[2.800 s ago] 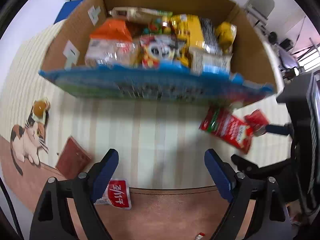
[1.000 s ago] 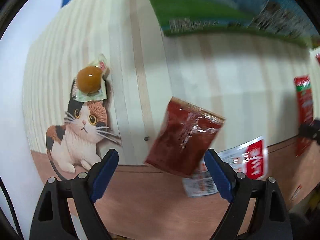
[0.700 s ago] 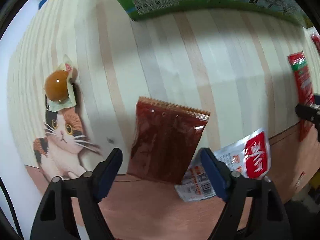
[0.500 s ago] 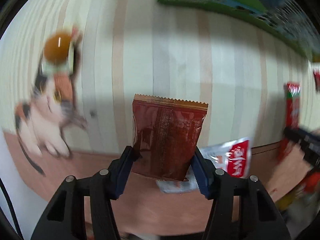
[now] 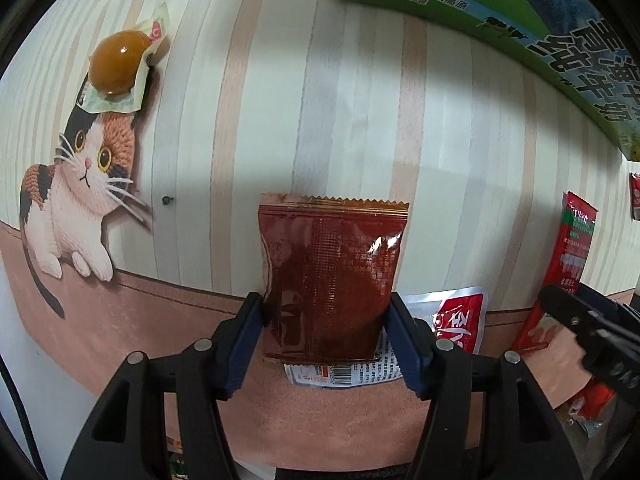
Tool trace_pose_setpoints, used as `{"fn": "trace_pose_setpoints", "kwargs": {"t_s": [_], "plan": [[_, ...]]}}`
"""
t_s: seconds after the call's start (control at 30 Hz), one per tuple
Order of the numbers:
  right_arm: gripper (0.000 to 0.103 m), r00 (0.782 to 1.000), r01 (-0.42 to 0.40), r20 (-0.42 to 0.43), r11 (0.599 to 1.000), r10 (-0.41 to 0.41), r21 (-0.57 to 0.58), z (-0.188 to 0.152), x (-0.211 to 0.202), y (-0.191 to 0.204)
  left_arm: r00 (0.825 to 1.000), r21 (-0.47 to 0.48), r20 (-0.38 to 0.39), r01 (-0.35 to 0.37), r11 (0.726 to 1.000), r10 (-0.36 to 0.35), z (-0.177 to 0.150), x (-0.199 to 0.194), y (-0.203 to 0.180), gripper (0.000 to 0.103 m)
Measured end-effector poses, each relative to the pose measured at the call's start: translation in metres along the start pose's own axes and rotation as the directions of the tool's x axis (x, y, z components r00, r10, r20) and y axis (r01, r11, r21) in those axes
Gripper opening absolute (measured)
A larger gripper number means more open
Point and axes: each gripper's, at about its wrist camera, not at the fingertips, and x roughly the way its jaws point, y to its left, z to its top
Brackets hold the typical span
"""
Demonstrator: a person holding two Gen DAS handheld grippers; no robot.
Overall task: Organize snacks
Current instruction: 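Carry both packets into the box and open both tools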
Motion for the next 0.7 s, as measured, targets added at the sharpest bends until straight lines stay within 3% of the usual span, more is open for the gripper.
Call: {"fn": "trace_pose_setpoints", "kwargs": {"t_s": [0.17, 0.3, 0.53, 0.7], "plan": [[0.069, 0.986, 0.137, 0.095, 0.99, -0.134, -0.024, -0.009, 0.004, 0.034, 0.997, 0.014, 0.056, -0.046, 0.999, 0.045, -0.012, -0.009, -0.014, 0.056], [0.054, 0.981, 0.142, 0.137, 0.989, -0.135, -0.041, -0.016, 0.001, 0.049, 0.995, 0.024, 0.078, -0.063, 0.998, 0.061, -0.018, -0.011, -0.022, 0.056], [0.046, 0.98, 0.126, 0.159, 0.99, -0.116, -0.058, -0.035, -0.017, 0.041, 0.993, 0.021, 0.096, -0.064, 0.998, 0.062, -0.031, -0.021, -0.045, 0.056], [0.045, 0.986, 0.06, 0.157, 0.997, -0.052, -0.049, -0.059, -0.026, 0.033, 0.992, 0.015, 0.115, -0.047, 0.999, 0.045, -0.04, -0.041, -0.058, 0.056]]}}
